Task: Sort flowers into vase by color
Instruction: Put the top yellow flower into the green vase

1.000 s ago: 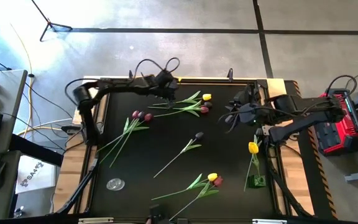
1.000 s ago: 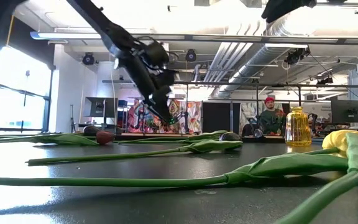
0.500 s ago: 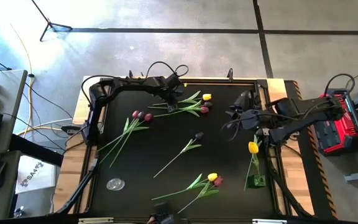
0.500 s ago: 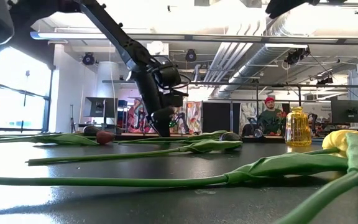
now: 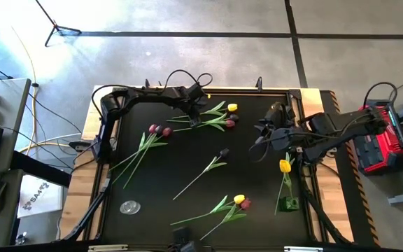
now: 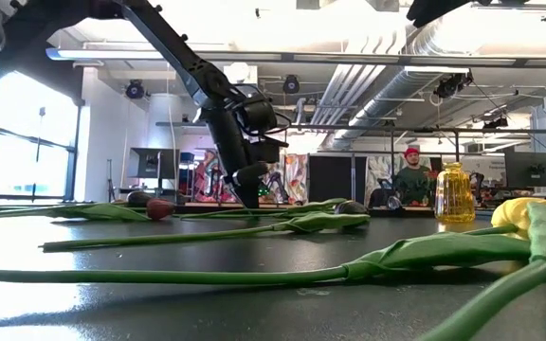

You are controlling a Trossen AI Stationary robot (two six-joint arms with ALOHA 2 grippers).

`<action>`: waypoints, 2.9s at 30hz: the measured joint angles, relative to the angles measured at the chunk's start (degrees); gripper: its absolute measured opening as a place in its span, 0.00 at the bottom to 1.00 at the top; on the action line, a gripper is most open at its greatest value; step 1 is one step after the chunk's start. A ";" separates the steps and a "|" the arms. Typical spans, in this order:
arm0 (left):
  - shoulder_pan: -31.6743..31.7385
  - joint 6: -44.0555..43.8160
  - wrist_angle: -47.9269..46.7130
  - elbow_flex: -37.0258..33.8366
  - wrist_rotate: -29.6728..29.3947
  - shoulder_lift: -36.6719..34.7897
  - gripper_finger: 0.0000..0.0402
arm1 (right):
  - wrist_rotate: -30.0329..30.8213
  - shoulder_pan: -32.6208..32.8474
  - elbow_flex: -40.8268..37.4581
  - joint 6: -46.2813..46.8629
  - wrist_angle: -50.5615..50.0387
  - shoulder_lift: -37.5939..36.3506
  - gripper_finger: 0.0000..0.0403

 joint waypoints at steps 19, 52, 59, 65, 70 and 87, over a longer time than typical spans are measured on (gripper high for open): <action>-0.81 -9.77 28.12 -19.57 8.13 -21.62 0.00 | 1.02 0.40 0.00 5.09 3.47 7.11 0.28; -30.60 -10.52 85.02 -46.44 -24.80 -33.12 0.00 | 24.88 1.70 0.00 5.65 22.63 22.34 0.28; -30.77 -11.27 80.80 -47.05 -24.67 -33.12 0.00 | 19.07 1.70 0.00 -10.05 41.60 24.83 0.28; -31.14 -11.53 83.50 -52.08 -24.94 -35.23 0.00 | 14.17 2.25 0.02 -15.41 52.12 26.98 0.28; -30.25 -11.99 87.46 -58.03 -25.35 -40.66 0.00 | 12.73 -0.30 0.02 -13.91 53.12 30.77 0.28; -30.23 -9.43 99.29 -70.14 -28.27 -43.92 0.00 | -5.36 -11.80 0.02 -27.61 75.54 35.83 0.42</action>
